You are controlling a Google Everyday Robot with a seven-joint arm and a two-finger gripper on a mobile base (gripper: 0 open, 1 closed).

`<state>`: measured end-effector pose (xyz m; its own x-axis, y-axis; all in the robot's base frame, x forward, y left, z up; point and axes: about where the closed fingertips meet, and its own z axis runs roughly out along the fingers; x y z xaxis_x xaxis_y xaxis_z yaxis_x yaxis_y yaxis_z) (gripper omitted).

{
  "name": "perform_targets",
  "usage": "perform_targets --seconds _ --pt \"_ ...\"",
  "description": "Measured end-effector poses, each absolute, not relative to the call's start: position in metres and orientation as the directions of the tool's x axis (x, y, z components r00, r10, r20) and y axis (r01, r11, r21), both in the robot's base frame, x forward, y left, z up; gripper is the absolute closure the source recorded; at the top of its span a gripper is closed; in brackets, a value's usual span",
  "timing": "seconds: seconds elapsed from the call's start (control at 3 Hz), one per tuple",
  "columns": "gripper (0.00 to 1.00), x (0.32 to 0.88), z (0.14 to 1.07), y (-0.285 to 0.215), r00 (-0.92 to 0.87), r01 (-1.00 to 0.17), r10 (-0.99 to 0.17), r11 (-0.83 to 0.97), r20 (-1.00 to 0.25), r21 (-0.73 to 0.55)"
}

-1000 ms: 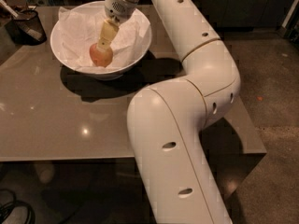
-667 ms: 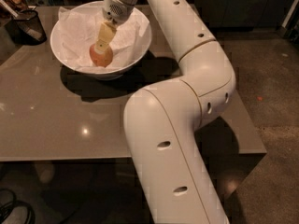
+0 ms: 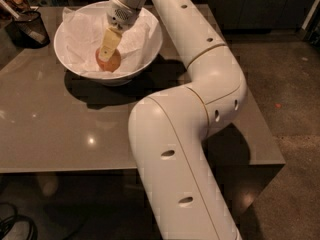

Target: Pick apple from white bowl

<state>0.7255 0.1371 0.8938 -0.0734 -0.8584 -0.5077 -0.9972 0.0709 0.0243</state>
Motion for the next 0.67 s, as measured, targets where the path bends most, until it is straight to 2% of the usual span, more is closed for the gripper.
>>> perform_targets --seconds 0.67 --pt "0.33 0.7243 0.8813 0.1404 -0.083 -0.996 -0.850 0.059 -0.521 0.062"
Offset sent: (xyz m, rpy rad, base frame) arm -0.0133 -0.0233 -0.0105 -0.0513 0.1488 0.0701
